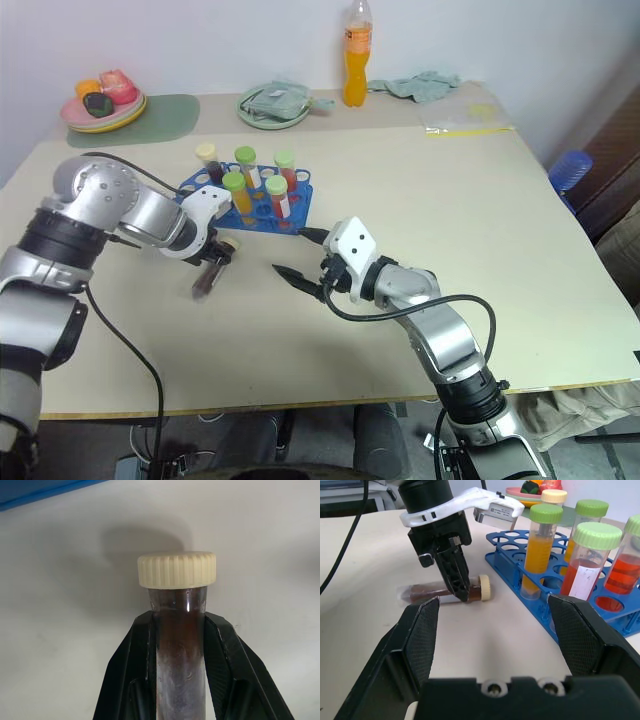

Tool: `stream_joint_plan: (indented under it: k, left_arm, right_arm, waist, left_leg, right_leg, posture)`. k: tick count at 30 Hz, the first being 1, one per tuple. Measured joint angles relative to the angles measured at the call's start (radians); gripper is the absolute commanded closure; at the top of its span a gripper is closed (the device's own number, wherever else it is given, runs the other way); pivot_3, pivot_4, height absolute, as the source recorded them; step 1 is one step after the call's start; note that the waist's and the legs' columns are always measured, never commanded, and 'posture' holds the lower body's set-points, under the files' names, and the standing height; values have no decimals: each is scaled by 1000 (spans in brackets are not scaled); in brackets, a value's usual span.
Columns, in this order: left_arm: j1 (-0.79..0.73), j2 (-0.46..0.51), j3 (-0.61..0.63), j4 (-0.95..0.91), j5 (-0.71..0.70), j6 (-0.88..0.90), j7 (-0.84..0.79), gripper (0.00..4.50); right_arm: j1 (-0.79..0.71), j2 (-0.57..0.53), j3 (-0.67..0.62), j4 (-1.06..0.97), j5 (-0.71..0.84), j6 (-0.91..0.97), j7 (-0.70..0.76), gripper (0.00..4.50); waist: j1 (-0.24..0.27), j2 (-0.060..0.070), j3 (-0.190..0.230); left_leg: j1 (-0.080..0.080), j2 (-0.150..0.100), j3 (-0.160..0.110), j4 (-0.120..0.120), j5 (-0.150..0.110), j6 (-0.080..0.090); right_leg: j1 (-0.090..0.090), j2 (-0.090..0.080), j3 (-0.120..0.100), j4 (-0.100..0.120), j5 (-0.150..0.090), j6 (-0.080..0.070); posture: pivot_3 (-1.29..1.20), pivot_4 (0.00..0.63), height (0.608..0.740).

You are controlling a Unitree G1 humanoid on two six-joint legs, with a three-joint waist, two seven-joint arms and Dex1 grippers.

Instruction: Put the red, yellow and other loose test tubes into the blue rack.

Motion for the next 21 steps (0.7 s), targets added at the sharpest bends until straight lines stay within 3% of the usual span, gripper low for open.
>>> stream_joint_plan:
  k: [3,7,10,14,17,21]
  left_arm:
    - [131,29,126,-192,29,-46,-23,3773]
    - [366,158,293,-503,125,-269,-194,3773]
    - [510,195,414,-588,229,-425,-268,3773]
    - [656,22,603,-639,339,-683,-277,3773]
    - [675,-79,597,-629,528,-899,-236,3773]
    - [628,-185,478,-513,829,-1181,-166,3773]
  right_arm:
    - [-4,-1,2,0,1,1,9,694]
    - [3,-7,-12,-1,2,3,14,694]
    - [8,-9,-22,-2,6,4,17,694]
    - [8,-1,-21,-1,24,6,23,694]
    - [2,8,-19,9,33,6,34,694]
    - [-8,19,-13,28,38,5,43,694]
  waist:
    - [-3,0,0]
    - [-14,0,0]
    - [-13,1,0]
    - [7,1,0]
    - [17,0,-1]
    - [18,0,-1]
  left_leg:
    - [0,0,1,0,1,-2]
    - [-1,1,2,-2,2,-4]
    - [0,1,2,-2,0,-1]
    - [-1,1,2,-1,0,-1]
    - [-1,0,3,0,0,-1]
    - [0,-1,4,0,0,0]
  right_leg:
    - [-1,0,1,0,0,0]
    - [-2,0,1,-1,0,-1]
    - [-1,0,1,-1,0,-1]
    - [1,-1,1,-3,0,-1]
    - [3,-1,-1,-4,0,-1]
    - [4,-1,-1,-5,0,0]
  posture:
    - [0,150,740]
    - [0,150,740]
    - [0,150,740]
    - [0,150,740]
    - [0,150,740]
    - [0,150,740]
